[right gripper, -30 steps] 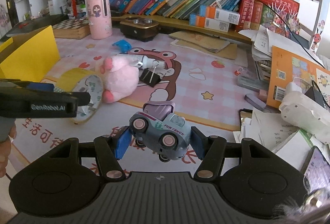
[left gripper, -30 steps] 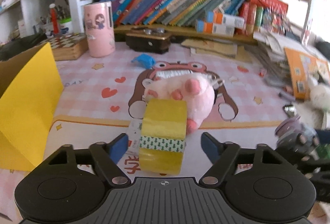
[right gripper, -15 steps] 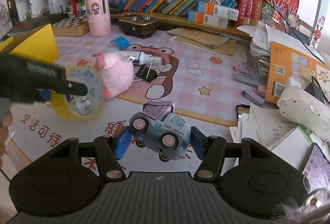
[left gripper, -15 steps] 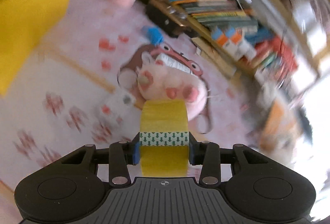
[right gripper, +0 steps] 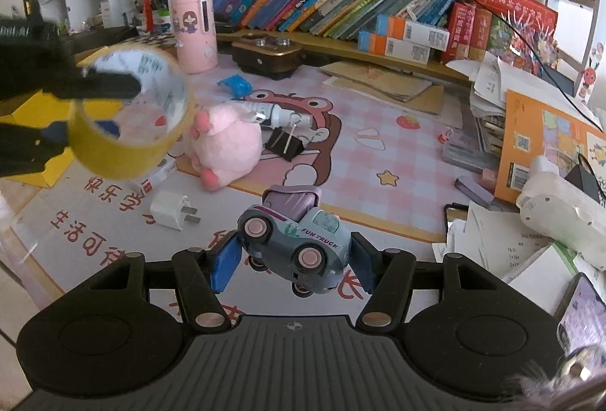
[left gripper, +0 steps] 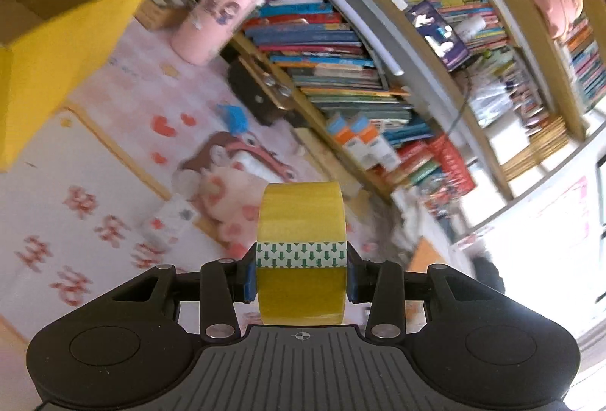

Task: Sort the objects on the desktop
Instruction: 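Carry the tape roll and toy car with both grippers toward the yellow box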

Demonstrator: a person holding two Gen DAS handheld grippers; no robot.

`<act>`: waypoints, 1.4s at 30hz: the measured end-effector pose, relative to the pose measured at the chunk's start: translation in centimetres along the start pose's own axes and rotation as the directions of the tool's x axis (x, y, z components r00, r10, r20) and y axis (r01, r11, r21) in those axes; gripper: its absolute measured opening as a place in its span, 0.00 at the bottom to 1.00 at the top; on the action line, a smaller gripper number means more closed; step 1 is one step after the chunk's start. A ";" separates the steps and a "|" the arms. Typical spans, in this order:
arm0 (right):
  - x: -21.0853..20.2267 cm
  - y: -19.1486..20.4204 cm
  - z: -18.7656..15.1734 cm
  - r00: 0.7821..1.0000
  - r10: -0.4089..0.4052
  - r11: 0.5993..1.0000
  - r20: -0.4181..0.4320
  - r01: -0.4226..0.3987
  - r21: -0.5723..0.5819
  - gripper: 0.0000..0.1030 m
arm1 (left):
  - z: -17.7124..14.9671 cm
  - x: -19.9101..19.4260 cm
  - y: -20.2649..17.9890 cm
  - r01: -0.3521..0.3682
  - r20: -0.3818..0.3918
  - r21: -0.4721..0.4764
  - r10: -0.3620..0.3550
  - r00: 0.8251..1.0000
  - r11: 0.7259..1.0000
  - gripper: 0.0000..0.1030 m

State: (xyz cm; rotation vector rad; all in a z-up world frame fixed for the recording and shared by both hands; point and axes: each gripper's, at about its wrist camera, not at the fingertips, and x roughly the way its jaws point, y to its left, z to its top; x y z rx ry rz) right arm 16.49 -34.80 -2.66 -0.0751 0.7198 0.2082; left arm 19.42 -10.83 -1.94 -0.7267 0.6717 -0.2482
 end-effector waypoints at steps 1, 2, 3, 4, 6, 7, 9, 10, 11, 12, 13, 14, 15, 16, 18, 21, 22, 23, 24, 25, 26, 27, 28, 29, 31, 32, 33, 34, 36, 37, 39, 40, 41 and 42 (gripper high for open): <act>-0.1 0.3 0.0 1.000 0.005 1.000 0.003 -0.005 -0.008 0.57 | -0.1 -0.3 0.2 -0.030 0.003 0.018 0.030 1.000 0.999 0.38; -0.2 0.6 0.0 1.000 0.011 1.000 0.006 -0.011 -0.018 0.57 | -0.3 -0.7 0.3 -0.067 0.006 0.046 0.067 0.998 0.997 0.38; -0.2 0.9 0.0 1.000 0.016 1.000 0.006 -0.016 -0.026 0.57 | -0.6 -1.2 0.3 -0.104 0.010 0.077 0.104 0.995 0.992 0.38; -0.3 1.3 0.0 1.000 0.022 0.999 0.006 -0.022 -0.034 0.57 | -0.9 -1.6 0.2 -0.141 0.016 0.109 0.140 0.990 0.984 0.38; -0.4 2.0 0.0 0.999 0.031 0.998 0.007 -0.030 -0.046 0.57 | -1.5 -2.3 0.3 -0.194 0.030 0.169 0.192 0.981 0.966 0.38; -0.4 2.4 0.0 0.999 0.035 0.998 0.008 -0.035 -0.051 0.57 | -1.7 -2.8 0.4 -0.203 0.035 0.186 0.200 0.979 0.961 0.38; -0.5 3.3 0.1 0.999 0.044 0.997 0.009 -0.044 -0.062 0.57 | -1.9 -3.7 0.8 -0.205 0.040 0.205 0.201 0.979 0.957 0.38; -0.6 3.8 0.1 0.999 0.050 0.996 0.012 -0.049 -0.069 0.57 | -1.9 -4.0 0.9 -0.203 0.043 0.212 0.199 0.979 0.956 0.38; -0.7 4.3 0.2 0.998 0.056 0.996 0.015 -0.054 -0.075 0.57 | -1.9 -4.4 1.0 -0.204 0.048 0.222 0.198 0.979 0.953 0.38; -0.8 4.8 0.2 0.998 0.062 0.995 0.018 -0.061 -0.082 0.57 | -1.9 -4.8 1.1 -0.205 0.054 0.233 0.198 0.979 0.951 0.38; -1.0 5.3 0.1 0.997 0.068 0.994 0.020 -0.066 -0.087 0.57 | -1.9 -5.3 1.3 -0.205 0.059 0.239 0.196 0.979 0.949 0.38; -1.1 5.8 0.2 0.997 0.074 0.993 0.023 -0.071 -0.093 0.57 | -1.9 -5.8 1.5 -0.204 0.062 0.243 0.195 0.979 0.948 0.38; -1.2 6.4 0.3 0.997 0.079 0.992 0.024 -0.076 -0.097 0.57 | -1.8 -6.3 1.8 -0.205 0.065 0.247 0.195 0.979 0.947 0.38; -1.3 6.9 0.2 0.996 0.082 0.992 0.025 -0.079 -0.099 0.57 | -1.8 -6.6 2.0 -0.208 0.068 0.250 0.198 0.978 0.946 0.38; -1.5 8.1 0.3 0.996 0.091 0.991 0.025 -0.088 -0.105 0.57 | -1.7 -7.5 2.6 -0.213 0.072 0.251 0.201 0.977 0.944 0.38; -1.8 10.0 0.2 0.994 0.106 0.988 0.025 -0.102 -0.113 0.57 | -1.5 -9.1 3.8 -0.220 0.080 0.247 0.207 0.975 0.944 0.38; -1.9 10.6 0.1 0.994 0.110 0.988 0.025 -0.106 -0.115 0.57 | -1.5 -9.5 4.2 -0.223 0.082 0.245 0.209 0.974 0.943 0.38; -2.1 11.3 0.0 0.993 0.114 0.987 0.025 -0.110 -0.116 0.57 | -1.4 -10.1 4.7 -0.226 0.085 0.243 0.212 0.974 0.943 0.38; -2.2 12.0 0.0 0.993 0.118 0.986 0.025 -0.114 -0.118 0.57 | -1.3 -10.8 5.1 -0.229 0.088 0.240 0.214 0.973 0.943 0.38; -2.4 12.8 -0.1 0.992 0.121 0.986 0.026 -0.117 -0.121 0.57 | -1.2 -11.4 5.6 -0.232 0.092 0.238 0.216 0.972 0.943 0.38; -2.5 13.5 -0.1 0.992 0.125 0.985 0.027 -0.121 -0.123 0.57 | -1.0 -12.0 6.1 -0.235 0.096 0.236 0.218 0.971 0.943 0.38; -2.7 14.2 -0.2 0.991 0.129 0.984 0.028 -0.124 -0.126 0.57 | -0.9 -12.7 6.6 -0.237 0.100 0.235 0.219 0.971 0.943 0.38; -2.9 15.0 -0.2 0.991 0.132 0.983 0.029 -0.127 -0.129 0.57 | -0.8 -13.4 7.2 -0.240 0.102 0.233 0.221 0.970 0.942 0.38; -3.1 15.9 -0.3 0.990 0.135 0.983 0.030 -0.130 -0.131 0.57 | -0.7 -14.0 7.7 -0.241 0.103 0.231 0.223 0.969 0.942 0.38; -3.4 17.6 -0.5 0.990 0.139 0.982 0.031 -0.134 -0.135 0.57 | -0.5 -15.3 8.9 -0.245 0.104 0.226 0.227 0.968 0.943 0.38; -3.5 18.4 -0.6 0.990 0.141 0.981 0.030 -0.135 -0.137 0.57 | -0.4 -15.9 9.5 -0.247 0.104 0.222 0.229 0.968 0.943 0.38; -3.7 19.3 -0.8 0.989 0.142 0.981 0.029 -0.137 -0.140 0.57 | -0.2 -16.6 10.1 -0.249 0.104 0.215 0.232 0.967 0.944 0.38; -3.9 20.2 -0.9 0.989 0.145 0.980 0.028 -0.139 -0.143 0.57 | -0.1 -17.2 10.6 -0.251 0.103 0.210 0.234 0.967 0.945 0.38; -4.4 21.8 -1.2 0.988 0.152 0.978 0.028 -0.146 -0.151 0.57 | 0.2 -18.6 11.7 -0.253 0.101 0.204 0.236 0.966 0.946 0.38; -4.7 22.7 -1.4 0.987 0.157 0.976 0.028 -0.151 -0.156 0.57 | 0.3 -19.2 12.1 -0.255 0.101 0.204 0.238 0.966 0.945 0.38; -5.0 24.3 -1.8 0.986 0.163 0.975 0.031 -0.156 -0.161 0.57 | 0.6 -20.3 13.0 -0.255 0.099 0.208 0.239 0.966 0.944 0.38; -5.3 25.1 -1.9 0.986 0.164 0.975 0.033 -0.156 -0.161 0.57 | 0.6 -20.9 13.4 -0.255 0.099 0.213 0.239 0.966 0.943 0.38; -5.5 25.8 -2.1 0.986 0.165 0.975 0.036 -0.157 -0.158 0.57 | 0.7 -21.4 13.7 -0.256 0.098 0.220 0.239 0.966 0.942 0.38; -5.7 26.5 -2.3 0.985 0.166 0.975 0.038 -0.158 -0.155 0.57 | 0.7 -22.0 14.0 -0.257 0.098 0.226 0.241 0.966 0.939 0.38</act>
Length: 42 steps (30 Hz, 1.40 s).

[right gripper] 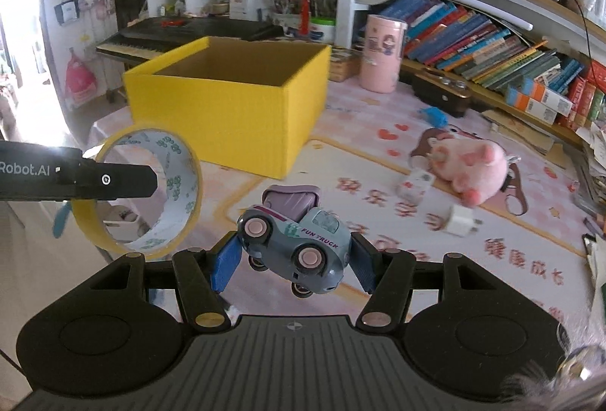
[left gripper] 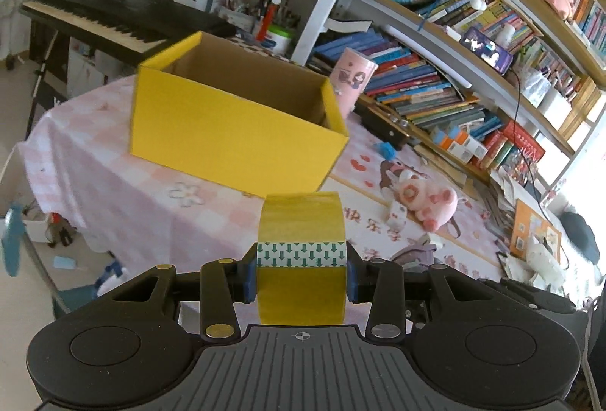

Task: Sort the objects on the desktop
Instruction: 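Carry the tape roll and toy car with both grippers toward the yellow box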

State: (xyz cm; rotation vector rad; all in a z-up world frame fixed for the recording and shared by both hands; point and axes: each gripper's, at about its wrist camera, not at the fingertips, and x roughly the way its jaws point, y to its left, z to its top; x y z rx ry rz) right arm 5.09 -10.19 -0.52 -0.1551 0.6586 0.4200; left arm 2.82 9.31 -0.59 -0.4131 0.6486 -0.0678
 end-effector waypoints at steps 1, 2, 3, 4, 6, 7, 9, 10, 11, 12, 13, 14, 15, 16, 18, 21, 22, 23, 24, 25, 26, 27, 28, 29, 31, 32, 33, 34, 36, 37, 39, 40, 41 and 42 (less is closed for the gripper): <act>-0.1 0.7 -0.1 1.000 0.001 1.000 0.001 -0.001 0.003 0.57 | -0.1 -0.4 0.4 -0.002 -0.002 0.006 0.002 1.000 1.000 0.38; -0.1 1.5 -0.2 1.000 0.004 1.000 0.002 -0.004 0.007 0.57 | -0.1 -0.8 0.9 -0.007 -0.004 0.011 0.007 1.000 1.000 0.38; -0.2 2.2 -0.2 1.000 0.006 1.000 0.002 -0.006 0.010 0.57 | -0.2 -1.2 1.5 -0.013 -0.007 0.015 0.013 1.000 1.000 0.38; -0.2 3.0 -0.4 1.000 0.009 1.000 0.001 -0.009 0.014 0.57 | -0.4 -1.6 2.0 -0.018 -0.010 0.020 0.018 1.000 1.000 0.38; -0.3 4.3 -0.7 1.000 0.014 1.000 0.000 -0.014 0.023 0.57 | -0.6 -2.5 3.1 -0.027 -0.015 0.027 0.028 1.000 0.999 0.38; -0.3 5.1 -0.9 1.000 0.018 0.999 -0.002 -0.018 0.027 0.57 | -0.8 -2.9 3.6 -0.030 -0.017 0.029 0.030 0.999 0.999 0.38; -0.3 6.3 -1.2 1.000 0.026 0.999 -0.008 -0.025 0.032 0.57 | -1.1 -3.6 4.7 -0.037 -0.024 0.030 0.038 0.999 0.999 0.38; -0.4 6.9 -1.4 0.999 0.030 0.999 -0.013 -0.029 0.035 0.57 | -1.2 -3.8 5.2 -0.041 -0.029 0.029 0.042 0.999 0.999 0.38; -0.4 7.4 -1.5 0.999 0.033 0.999 -0.017 -0.032 0.039 0.57 | -1.3 -4.1 5.6 -0.042 -0.032 0.029 0.043 0.999 0.999 0.38; -0.4 7.9 -1.6 0.999 0.034 0.999 -0.020 -0.033 0.043 0.57 | -1.4 -4.3 6.0 -0.042 -0.036 0.030 0.043 0.998 0.999 0.38; -0.5 8.3 -1.7 0.999 0.033 0.998 -0.022 -0.032 0.047 0.57 | -1.4 -4.5 6.3 -0.040 -0.040 0.032 0.041 0.998 0.999 0.38; -0.5 8.7 -1.8 0.999 0.031 0.998 -0.026 -0.030 0.052 0.57 | -1.5 -4.7 6.5 -0.036 -0.044 0.034 0.037 0.998 0.999 0.38; -0.6 9.0 -1.9 0.999 0.030 0.998 -0.029 -0.028 0.055 0.57 | -1.5 -4.8 6.8 -0.031 -0.048 0.035 0.032 0.998 0.999 0.38; -0.6 9.3 -2.0 0.999 0.027 0.998 -0.033 -0.025 0.058 0.57 | -1.6 -4.9 7.0 -0.026 -0.051 0.035 0.028 0.998 0.999 0.38; -0.6 9.8 -2.1 0.999 0.022 0.998 -0.039 -0.019 0.060 0.57 | -1.6 -5.0 7.5 -0.018 -0.054 0.032 0.020 0.998 0.999 0.38; -0.7 10.4 -2.2 0.999 0.013 0.998 -0.044 -0.010 0.059 0.57 | -1.6 -5.1 8.1 -0.008 -0.057 0.026 0.010 0.998 1.000 0.38; -0.8 10.5 -2.3 0.999 0.010 0.998 -0.046 -0.007 0.059 0.57 | -1.7 -5.1 8.2 -0.004 -0.059 0.024 0.005 0.998 1.000 0.38; -0.7 10.6 -2.3 0.999 0.006 0.998 -0.047 -0.003 0.059 0.57 | -1.7 -5.1 8.4 0.001 -0.061 0.021 0.001 0.998 1.000 0.38; -0.7 10.7 -2.3 0.999 0.003 0.998 -0.049 0.000 0.059 0.57 | -1.6 -5.1 8.5 0.005 -0.062 0.019 -0.003 0.998 1.000 0.38; -0.8 10.9 -2.3 0.999 0.000 0.998 -0.050 0.003 0.058 0.57 | -1.7 -5.1 8.6 0.008 -0.062 0.018 -0.007 0.998 1.000 0.38; -0.8 11.0 -2.3 0.999 -0.003 0.998 -0.051 0.006 0.058 0.57 | -1.7 -5.2 8.7 0.012 -0.062 0.017 -0.011 0.998 1.000 0.38; -0.8 11.0 -2.3 0.999 -0.006 0.998 -0.052 0.009 0.057 0.57 | -1.8 -5.2 8.7 0.015 -0.062 0.015 -0.014 0.998 1.000 0.38; -0.8 11.1 -2.3 0.999 -0.009 0.998 -0.053 0.012 0.055 0.57 | -1.8 -5.2 8.8 0.017 -0.062 0.014 -0.016 0.998 1.000 0.38; -0.8 11.2 -2.3 0.999 -0.011 0.999 -0.053 0.013 0.053 0.57 | -1.8 -5.2 8.9 0.019 -0.062 0.012 -0.019 0.998 1.000 0.38; -0.8 11.4 -2.3 0.998 -0.013 0.999 -0.055 0.015 0.048 0.57 | -1.8 -5.1 9.1 0.022 -0.062 0.009 -0.021 0.998 1.000 0.38; -0.8 11.5 -2.3 0.998 -0.013 0.999 -0.057 0.016 0.046 0.57 | -1.7 -5.1 9.2 0.022 -0.062 0.008 -0.022 0.998 1.000 0.38; -0.8 11.6 -2.3 0.998 -0.015 0.999 -0.057 0.017 0.045 0.57 | -1.7 -5.1 9.2 0.024 -0.062 0.008 -0.023 0.998 1.000 0.38; -0.7 11.6 -2.3 0.998 -0.016 0.999 -0.057 0.018 0.045 0.57 | -1.6 -5.1 9.2 0.025 -0.061 0.008 -0.024 0.998 1.000 0.38; -0.8 11.7 -2.2 0.998 -0.018 0.999 -0.055 0.021 0.043 0.57 | -1.6 -5.1 9.3 0.026 -0.058 0.009 -0.026 0.998 1.000 0.38; -0.8 11.7 -2.1 0.998 -0.018 0.999 -0.054 0.020 0.041 0.57 | -1.5 -5.1 9.4 0.027 -0.057 0.009 -0.026 0.998 1.000 0.38; -0.7 11.9 -2.1 0.998 -0.017 0.999 -0.054 0.019 0.036 0.57 | -1.5 -5.1 9.4 0.028 -0.055 0.009 -0.027 0.998 1.000 0.38; -0.7 11.9 -2.0 0.998 -0.017 0.999 -0.054 0.019 0.034 0.57 | -1.5 -5.1 9.4 0.029 -0.054 0.011 -0.028 0.998 1.000 0.38; -0.6 12.0 -2.0 0.998 -0.016 0.999 -0.053 0.018 0.032 0.57 | -1.5 -5.2 9.4 0.029 -0.054 0.012 -0.028 0.998 1.000 0.38; -0.6 12.0 -1.9 0.998 -0.016 0.999 -0.053 0.018 0.031 0.57 | -1.5 -5.2 9.4 0.029 -0.053 0.013 -0.028 0.998 0.999 0.38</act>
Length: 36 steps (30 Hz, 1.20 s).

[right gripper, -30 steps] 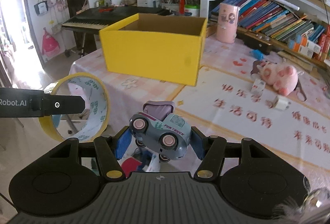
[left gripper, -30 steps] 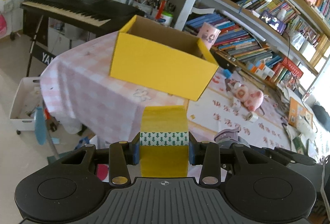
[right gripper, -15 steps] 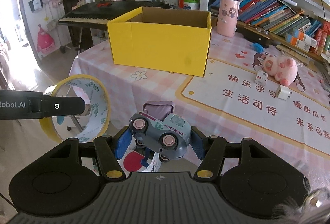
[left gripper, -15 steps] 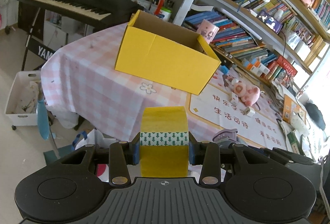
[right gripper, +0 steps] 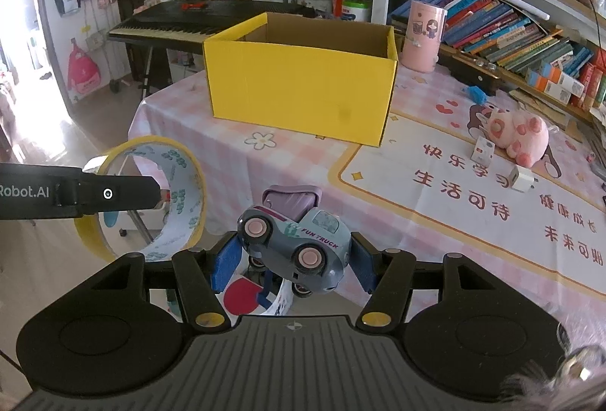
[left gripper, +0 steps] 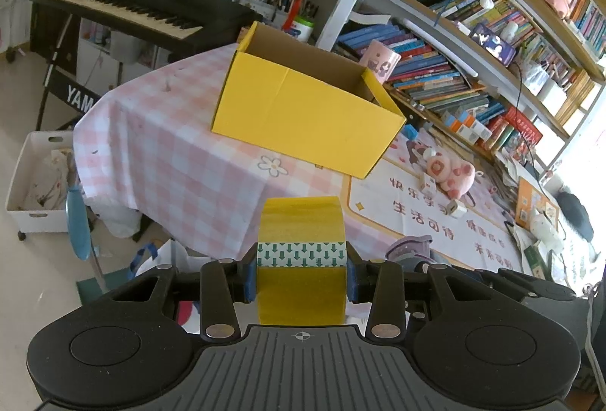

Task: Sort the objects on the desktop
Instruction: 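Carry the tape roll and toy car with both grippers toward the yellow box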

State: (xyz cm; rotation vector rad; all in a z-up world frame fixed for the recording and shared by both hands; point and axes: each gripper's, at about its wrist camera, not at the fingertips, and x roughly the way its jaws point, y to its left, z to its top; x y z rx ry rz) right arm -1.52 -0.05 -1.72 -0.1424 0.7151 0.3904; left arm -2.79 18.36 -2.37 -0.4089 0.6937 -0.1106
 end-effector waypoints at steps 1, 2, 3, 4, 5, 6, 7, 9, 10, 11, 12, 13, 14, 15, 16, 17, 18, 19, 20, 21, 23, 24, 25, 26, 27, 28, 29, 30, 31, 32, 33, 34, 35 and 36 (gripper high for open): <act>0.0 0.1 0.1 1.000 0.000 1.000 0.000 0.000 -0.001 0.57 | 0.0 0.0 0.1 0.000 0.002 0.000 0.000 1.000 1.000 0.38; 0.0 0.1 0.1 1.000 0.001 1.000 -0.001 -0.001 -0.002 0.57 | 0.1 -0.1 0.1 0.000 0.004 -0.001 0.000 1.000 1.000 0.38; 0.0 0.2 0.2 1.000 0.002 1.000 -0.002 -0.002 -0.004 0.57 | 0.1 -0.1 0.1 -0.001 0.005 -0.003 0.001 1.000 1.000 0.38; 0.0 0.2 0.2 1.000 0.003 1.000 -0.002 -0.003 -0.006 0.57 | 0.2 0.0 0.2 -0.001 0.005 -0.007 0.001 1.000 1.000 0.38; 0.1 0.3 0.3 1.000 0.004 1.000 -0.004 -0.004 -0.009 0.57 | 0.2 0.0 0.2 -0.001 0.004 -0.010 0.001 1.000 1.000 0.38; 0.1 0.3 0.3 1.000 0.004 1.000 -0.005 -0.004 -0.012 0.57 | 0.1 0.1 0.2 0.000 0.004 -0.012 0.000 1.000 1.000 0.38; 0.1 0.3 0.4 1.000 0.005 1.000 -0.007 -0.005 -0.014 0.57 | 0.2 0.1 0.2 -0.001 0.003 -0.014 0.001 1.000 1.000 0.38; 0.2 0.2 0.4 1.000 0.008 1.000 -0.012 -0.008 -0.016 0.57 | 0.2 0.2 0.3 -0.003 0.005 -0.020 0.003 1.000 1.000 0.38; 0.3 0.3 0.5 1.000 0.010 1.000 -0.015 -0.011 -0.017 0.57 | 0.3 0.2 0.3 -0.006 0.006 -0.025 0.006 1.000 1.000 0.38; 0.4 0.2 0.5 1.000 0.013 1.000 -0.017 -0.013 -0.019 0.57 | 0.3 0.3 0.4 -0.009 0.006 -0.030 0.009 1.000 1.000 0.38; 0.4 0.2 0.6 1.000 0.015 1.000 -0.019 -0.016 -0.021 0.57 | 0.4 0.4 0.4 -0.011 0.005 -0.035 0.011 1.000 0.999 0.38; 0.5 0.2 0.6 1.000 0.018 1.000 -0.021 -0.018 -0.023 0.57 | 0.3 0.4 0.4 -0.012 0.004 -0.037 0.012 1.000 0.999 0.38; 0.6 0.2 0.7 1.000 0.020 0.999 -0.024 -0.021 -0.025 0.57 | 0.4 0.5 0.4 -0.013 0.002 -0.040 0.014 1.000 0.999 0.38; 0.8 0.1 0.8 0.999 0.022 0.999 -0.027 -0.023 -0.026 0.57 | 0.4 0.7 0.4 -0.015 0.001 -0.041 0.015 1.000 0.999 0.38; 0.9 0.0 0.9 0.999 0.024 0.999 -0.029 -0.025 -0.026 0.57 | 0.5 0.8 0.5 -0.016 0.001 -0.041 0.016 1.000 0.999 0.38; 1.1 -0.1 1.0 0.999 0.027 0.999 -0.030 -0.028 -0.027 0.57 | 0.5 0.9 0.5 -0.018 0.000 -0.041 0.018 1.000 0.999 0.38; 1.4 -0.1 1.2 0.999 0.031 0.999 -0.030 -0.032 -0.028 0.57 | 0.6 1.0 0.5 -0.023 0.001 -0.042 0.023 1.000 0.999 0.38; 1.6 -0.2 1.4 0.999 0.035 0.999 -0.030 -0.035 -0.029 0.57 | 0.8 1.1 0.5 -0.028 0.004 -0.043 0.029 1.000 0.999 0.38; 1.9 -0.3 1.7 0.999 0.041 0.999 -0.031 -0.042 -0.031 0.57 | 1.0 1.2 0.6 -0.035 0.008 -0.046 0.036 0.999 0.998 0.38; 2.2 -0.3 1.9 0.998 0.047 0.998 -0.032 -0.048 -0.034 0.57 | 1.2 1.3 0.6 -0.043 0.014 -0.049 0.044 0.999 0.998 0.38; 2.8 -0.5 2.5 0.998 0.063 0.997 -0.031 -0.065 -0.043 0.57 | 1.7 1.4 0.6 -0.056 0.028 -0.049 0.057 0.998 0.997 0.38; 3.1 -0.5 2.8 0.997 0.071 0.996 -0.029 -0.072 -0.047 0.57 | 2.0 1.6 0.5 -0.062 0.039 -0.045 0.063 0.997 0.997 0.38; 3.3 -0.7 3.2 0.997 0.078 0.996 -0.026 -0.079 -0.051 0.57 | 2.3 1.7 0.4 -0.065 0.048 -0.038 0.066 0.997 0.997 0.38; 3.5 -0.8 3.5 0.996 0.083 0.995 -0.020 -0.084 -0.055 0.57 | 2.6 1.9 0.2 -0.066 0.057 -0.030 0.068 0.996 0.997 0.38; 3.7 -1.1 4.0 0.996 0.085 0.995 -0.014 -0.086 -0.059 0.57 | 3.0 2.1 -0.1 -0.067 0.065 -0.019 0.068 0.996 0.998 0.38; 3.9 -1.4 4.5 0.996 0.086 0.994 -0.004 -0.086 -0.061 0.57 | 3.3 2.3 -0.3 -0.069 0.073 -0.007 0.069 0.995 0.998 0.38; 4.0 -1.7 4.9 0.996 0.087 0.994 0.004 -0.087 -0.060 0.57 | 3.8 2.5 -0.7 -0.072 0.086 0.007 0.071 0.994 0.997 0.38; 4.1 -2.0 5.4 0.996 0.088 0.995 0.013 -0.087 -0.058 0.57 | 4.2 2.6 -1.0 -0.072 0.100 0.017 0.070 0.993 0.997 0.38; 4.3 -2.4 6.1 0.996 0.090 0.995 0.024 -0.088 -0.055 0.57 | 4.7 2.7 -1.3 -0.070 0.114 0.027 0.067 0.991 0.997 0.38; 4.3 -2.8 6.7 0.995 0.092 0.995 0.033 -0.090 -0.051 0.57 | 5.2 2.8 -1.7 -0.067 0.130 0.034 0.062 0.990 0.997 0.38; 4.4 -3.2 7.3 0.994 0.096 0.994 0.044 -0.094 -0.048 0.57 | 5.8 2.9 -2.1 -0.064 0.147 0.044 0.057 0.988 0.997 0.38; 4.4 -3.5 7.9 0.993 0.100 0.994 0.058 -0.098 -0.046 0.57 | 6.5 3.0 -2.6 -0.060 0.164 0.055 0.050 0.985 0.997 0.38; 4.4 -3.9 8.6 0.992 0.103 0.994 0.075 -0.100 -0.046 0.57 | 7.1 3.0 -2.9 -0.056 0.178 0.063 0.044 0.983 0.996 0.38; 4.3 -4.3 9.2 0.990 0.106 0.994 0.092 -0.102 -0.049 0.57 | 7.8 3.1 -3.4 -0.054 0.196 0.075 0.038 0.980 0.996 0.39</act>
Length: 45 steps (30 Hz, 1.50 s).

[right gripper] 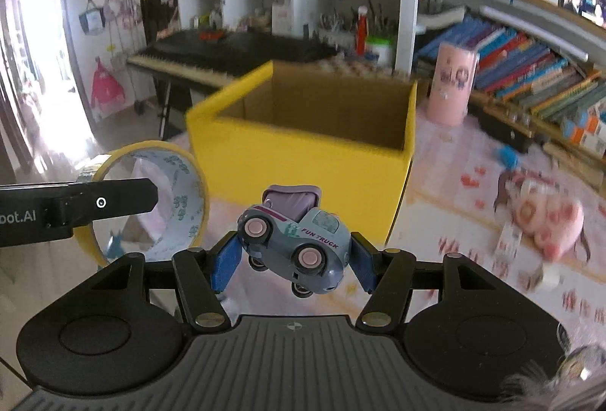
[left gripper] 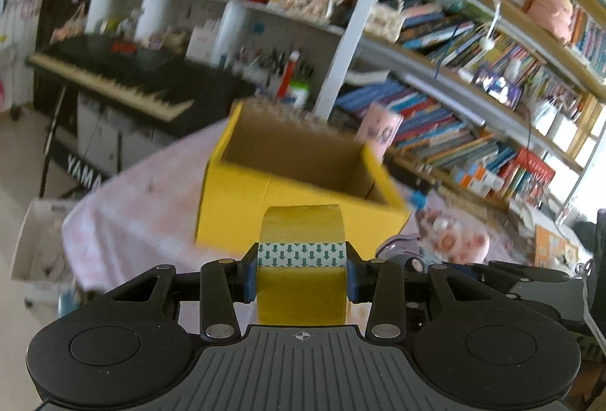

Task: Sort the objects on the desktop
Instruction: 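Carry the tape roll and toy car with both grippers toward the yellow box, then lower both grippers into the yellow box and open them, releasing tape and car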

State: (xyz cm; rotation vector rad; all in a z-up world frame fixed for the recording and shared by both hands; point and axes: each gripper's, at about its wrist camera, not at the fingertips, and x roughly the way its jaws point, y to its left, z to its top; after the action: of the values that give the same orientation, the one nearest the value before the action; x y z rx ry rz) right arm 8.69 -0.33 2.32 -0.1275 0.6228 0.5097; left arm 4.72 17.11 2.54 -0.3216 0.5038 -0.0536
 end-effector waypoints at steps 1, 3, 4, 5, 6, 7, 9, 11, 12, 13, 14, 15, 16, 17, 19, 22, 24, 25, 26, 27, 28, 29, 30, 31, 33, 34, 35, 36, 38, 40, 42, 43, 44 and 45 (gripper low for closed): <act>0.0 -0.4 0.7 1.000 0.003 1.000 0.018 -0.003 -0.002 0.57 | 0.7 0.2 -0.4 0.005 0.018 0.013 -0.005 1.000 1.000 0.38; -0.2 -1.1 2.2 0.998 0.011 1.000 0.056 -0.011 -0.006 0.57 | 2.1 0.7 -1.2 0.013 0.052 0.033 -0.014 0.999 0.999 0.38; -0.2 -1.5 3.0 0.997 0.016 1.000 0.074 -0.015 -0.009 0.57 | 2.6 1.0 -1.5 0.015 0.066 0.041 -0.018 0.998 0.999 0.38; -0.2 -1.9 3.8 0.995 0.022 1.000 0.093 -0.021 -0.015 0.57 | 3.3 1.4 -1.8 0.016 0.081 0.050 -0.020 0.997 0.999 0.38; 0.0 -2.3 4.6 0.994 0.027 0.999 0.108 -0.025 -0.023 0.57 | 3.8 1.7 -2.2 0.015 0.092 0.057 -0.020 0.996 0.998 0.38; 0.1 -2.7 5.4 0.992 0.033 0.999 0.123 -0.029 -0.032 0.57 | 4.3 2.2 -2.5 0.012 0.102 0.064 -0.018 0.995 0.998 0.38; 0.7 -3.3 6.8 0.988 0.044 0.998 0.148 -0.036 -0.053 0.57 | 5.1 3.3 -3.1 0.002 0.117 0.080 -0.012 0.993 0.997 0.38; 1.6 -4.0 8.0 0.985 0.052 0.996 0.163 -0.039 -0.079 0.57 | 5.8 4.4 -3.4 -0.013 0.130 0.090 0.001 0.991 0.996 0.38; 2.1 -4.3 8.6 0.985 0.055 0.995 0.166 -0.040 -0.094 0.57 | 6.1 5.1 -3.6 -0.026 0.134 0.094 0.013 0.991 0.995 0.38; 2.6 -4.6 8.9 0.985 0.057 0.994 0.166 -0.040 -0.104 0.57 | 6.2 5.6 -3.5 -0.036 0.133 0.097 0.023 0.991 0.995 0.38; 3.3 -5.0 9.4 0.985 0.059 0.992 0.162 -0.040 -0.118 0.57 | 6.4 6.2 -3.6 -0.046 0.129 0.101 0.033 0.991 0.994 0.38; 4.0 -5.2 9.6 0.986 0.060 0.990 0.155 -0.039 -0.132 0.57 | 6.5 7.0 -3.6 -0.061 0.124 0.102 0.048 0.991 0.993 0.38; 4.8 -5.5 9.9 0.987 0.062 0.988 0.146 -0.040 -0.148 0.57 | 6.5 7.8 -3.5 -0.074 0.117 0.104 0.061 0.991 0.992 0.38; 5.6 -5.8 10.1 0.988 0.066 0.986 0.139 -0.043 -0.163 0.57 | 6.6 8.6 -3.4 -0.085 0.107 0.106 0.073 0.992 0.991 0.38; 7.3 -6.3 10.4 0.991 0.075 0.978 0.113 -0.052 -0.201 0.57 | 6.7 10.3 -3.2 -0.112 0.085 0.107 0.103 0.991 0.988 0.38; 10.5 -7.0 11.1 0.993 0.109 0.954 0.048 -0.091 -0.287 0.57 | 7.2 12.3 -3.1 -0.115 0.083 0.114 0.105 0.991 0.987 0.39; 12.5 -7.1 11.5 0.993 0.120 0.927 0.004 -0.111 -0.358 0.57 | 7.7 13.7 -3.5 -0.129 0.064 0.141 0.121 0.991 0.982 0.39; 13.3 -7.1 11.5 0.993 0.120 0.915 -0.008 -0.114 -0.386 0.57 | 7.9 14.4 -3.7 -0.132 0.056 0.157 0.125 0.991 0.979 0.39; 14.2 -7.2 11.7 0.992 0.120 0.900 -0.028 -0.120 -0.419 0.57 | 8.0 15.1 -3.8 -0.133 0.045 0.167 0.128 0.991 0.977 0.39; 14.9 -7.3 11.9 0.992 0.119 0.888 -0.040 -0.124 -0.443 0.57 | 8.1 15.9 -3.9 -0.136 0.029 0.173 0.133 0.991 0.975 0.39; 15.7 -7.3 12.1 0.991 0.119 0.875 -0.059 -0.132 -0.466 0.57 | 8.2 16.6 -4.0 -0.140 0.016 0.178 0.139 0.990 0.974 0.39; 16.5 -7.4 12.3 0.989 0.119 0.862 -0.082 -0.144 -0.487 0.57 | 8.1 17.2 -3.9 -0.145 0.000 0.184 0.148 0.989 0.972 0.39; 17.2 -7.5 12.4 0.988 0.119 0.852 -0.100 -0.153 -0.501 0.57 | 8.1 18.0 -3.9 -0.152 -0.017 0.190 0.158 0.987 0.970 0.39; 18.0 -7.6 12.5 0.986 0.117 0.841 -0.121 -0.164 -0.516 0.57 | 8.1 18.6 -3.9 -0.158 -0.034 0.193 0.167 0.985 0.968 0.39; 19.3 -7.6 12.6 0.980 0.113 0.819 -0.163 -0.185 -0.543 0.57 | 7.9 19.9 -3.9 -0.171 -0.067 0.204 0.188 0.980 0.964 0.39; 19.9 -7.5 12.5 0.977 0.112 0.808 -0.181 -0.196 -0.556 0.57 | 7.7 20.4 -3.9 -0.178 -0.079 0.212 0.199 0.977 0.961 0.39; 20.4 -7.4 12.4 0.974 0.111 0.795 -0.198 -0.206 -0.570 0.57 | 7.6 20.8 -3.9 -0.183 -0.092 0.219 0.207 0.974 0.958 0.39; 21.0 -7.3 12.2 0.969 0.107 0.781 -0.221 -0.220 -0.584 0.57 | 7.5 21.3 -3.8 -0.188 -0.103 0.225 0.215 0.971 0.956 0.39; 22.0 -7.1 12.0 0.959 0.100 0.759 -0.265 -0.246 -0.603 0.57 | 7.2 21.9 -3.7 -0.199 -0.124 0.231 0.231 0.965 0.952 0.39; 22.9 -6.9 11.6 0.946 0.090 0.742 -0.312 -0.272 -0.613 0.57 | 7.1 22.4 -3.7 -0.206 -0.140 0.234 0.243 0.960 0.950 0.39; 23.0 -6.6 11.6 0.940 0.091 0.728 -0.329 -0.288 -0.622 0.57 | 7.0 22.8 -3.6 -0.223 -0.146 0.235 0.261 0.954 0.946 0.39; 23.1 -6.6 11.5 0.938 0.082 0.722 -0.338 -0.289 -0.628 0.57 | 6.9 22.9 -3.5 -0.227 -0.149 0.238 0.266 0.952 0.944 0.39; 23.1 -6.5 11.5 0.935 0.080 0.718 -0.344 -0.294 -0.631 0.57 | 6.8 23.0 -3.5 -0.230 -0.150 0.239 0.270 0.951 0.943 0.39; 23.2 -6.4 11.4 0.935 0.077 0.715 -0.346 -0.293 -0.634 0.58 | 6.8 23.0 -3.4 -0.234 -0.153 0.239 0.274 0.950 0.943 0.39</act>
State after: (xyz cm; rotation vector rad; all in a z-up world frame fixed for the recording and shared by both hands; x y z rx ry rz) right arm 33.89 6.77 -2.30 -0.8680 0.7215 0.9199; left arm 28.23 12.84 -1.51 -0.0333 0.7137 0.1144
